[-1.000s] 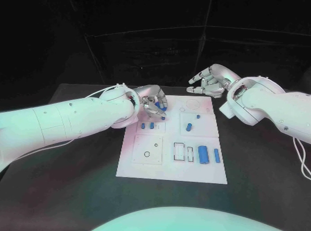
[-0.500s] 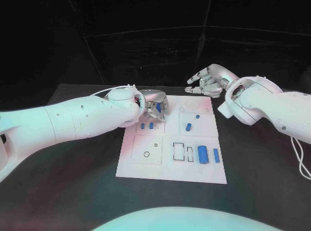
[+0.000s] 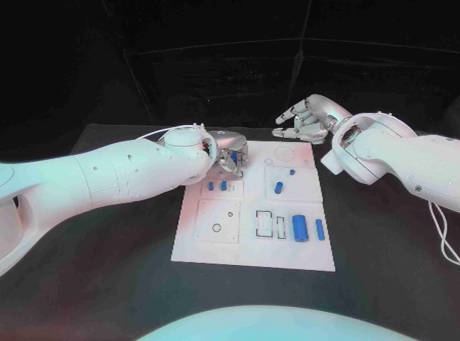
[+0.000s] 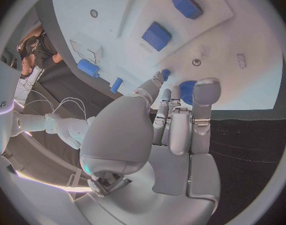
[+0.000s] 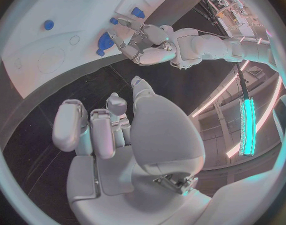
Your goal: Assemble the parts on the task board
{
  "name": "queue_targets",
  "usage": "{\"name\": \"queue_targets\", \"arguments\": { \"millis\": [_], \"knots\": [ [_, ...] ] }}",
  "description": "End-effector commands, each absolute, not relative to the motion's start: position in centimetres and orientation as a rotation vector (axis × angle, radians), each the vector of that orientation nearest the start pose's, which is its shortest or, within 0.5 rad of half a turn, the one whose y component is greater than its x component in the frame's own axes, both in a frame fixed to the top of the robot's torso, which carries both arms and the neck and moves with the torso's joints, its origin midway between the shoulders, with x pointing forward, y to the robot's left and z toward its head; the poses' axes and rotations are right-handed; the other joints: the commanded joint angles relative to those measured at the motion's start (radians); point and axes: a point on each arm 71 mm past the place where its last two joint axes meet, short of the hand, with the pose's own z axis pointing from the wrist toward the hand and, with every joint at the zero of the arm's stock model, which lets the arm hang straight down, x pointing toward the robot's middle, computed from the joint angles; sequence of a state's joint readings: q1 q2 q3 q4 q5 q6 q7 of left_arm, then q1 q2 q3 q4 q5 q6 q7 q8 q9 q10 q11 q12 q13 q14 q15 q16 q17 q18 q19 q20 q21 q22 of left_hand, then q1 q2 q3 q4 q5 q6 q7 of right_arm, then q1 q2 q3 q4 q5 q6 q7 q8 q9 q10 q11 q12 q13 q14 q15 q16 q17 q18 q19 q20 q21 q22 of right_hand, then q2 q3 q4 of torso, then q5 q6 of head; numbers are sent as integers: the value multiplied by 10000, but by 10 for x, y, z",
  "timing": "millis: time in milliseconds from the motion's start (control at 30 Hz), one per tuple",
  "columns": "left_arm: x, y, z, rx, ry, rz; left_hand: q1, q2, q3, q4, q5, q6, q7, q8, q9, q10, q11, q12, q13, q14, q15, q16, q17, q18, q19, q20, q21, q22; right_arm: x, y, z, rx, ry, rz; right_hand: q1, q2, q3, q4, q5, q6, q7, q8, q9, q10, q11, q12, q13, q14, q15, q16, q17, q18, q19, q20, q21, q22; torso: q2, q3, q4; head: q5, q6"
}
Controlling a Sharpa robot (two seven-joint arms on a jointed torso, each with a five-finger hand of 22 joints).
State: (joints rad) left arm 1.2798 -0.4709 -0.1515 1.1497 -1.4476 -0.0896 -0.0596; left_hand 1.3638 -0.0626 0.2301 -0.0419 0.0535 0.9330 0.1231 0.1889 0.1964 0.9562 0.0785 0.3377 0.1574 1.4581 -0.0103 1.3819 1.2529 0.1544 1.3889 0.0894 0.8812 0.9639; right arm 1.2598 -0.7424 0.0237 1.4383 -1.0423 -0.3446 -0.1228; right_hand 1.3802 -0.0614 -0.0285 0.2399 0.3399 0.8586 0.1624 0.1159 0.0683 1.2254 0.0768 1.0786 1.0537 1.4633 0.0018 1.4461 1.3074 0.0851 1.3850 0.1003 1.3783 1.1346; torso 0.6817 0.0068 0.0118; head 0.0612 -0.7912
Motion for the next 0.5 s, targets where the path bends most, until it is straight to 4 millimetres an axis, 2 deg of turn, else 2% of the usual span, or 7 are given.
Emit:
{"name": "queue_targets", "arguments": {
  "millis": [33, 500],
  "knots": [
    [538, 106, -212, 4203, 18695, -5999, 97, 42, 99, -14, -33, 115, 10, -63, -36, 98, -7, -82, -61, 124, -20, 26, -11, -174, 99, -23, 90, 59, 521, -180, -139, 2598, 16496, 8617, -6, 69, -56, 29, 77, 81, 16, 42, -6, -73, -26, 0, -11, 621, -73, -39, 657, -15, -41, -11, -48, -14, -1, 1, 4, -19, -6],
    [537, 104, -220, 4416, 19151, -5929, 53, -36, 303, -35, -34, 329, -23, -153, -179, 383, -39, -308, -310, 151, -86, 19, -117, -240, 243, -76, 476, 425, 521, -179, -139, 2583, 16507, 8632, -5, 74, -58, 33, 81, 83, 15, 44, -6, -72, -27, 5, -7, 621, -73, -41, 655, -16, -40, -11, -47, -12, -5, -1, 2, -27, -29]
  ]
}}
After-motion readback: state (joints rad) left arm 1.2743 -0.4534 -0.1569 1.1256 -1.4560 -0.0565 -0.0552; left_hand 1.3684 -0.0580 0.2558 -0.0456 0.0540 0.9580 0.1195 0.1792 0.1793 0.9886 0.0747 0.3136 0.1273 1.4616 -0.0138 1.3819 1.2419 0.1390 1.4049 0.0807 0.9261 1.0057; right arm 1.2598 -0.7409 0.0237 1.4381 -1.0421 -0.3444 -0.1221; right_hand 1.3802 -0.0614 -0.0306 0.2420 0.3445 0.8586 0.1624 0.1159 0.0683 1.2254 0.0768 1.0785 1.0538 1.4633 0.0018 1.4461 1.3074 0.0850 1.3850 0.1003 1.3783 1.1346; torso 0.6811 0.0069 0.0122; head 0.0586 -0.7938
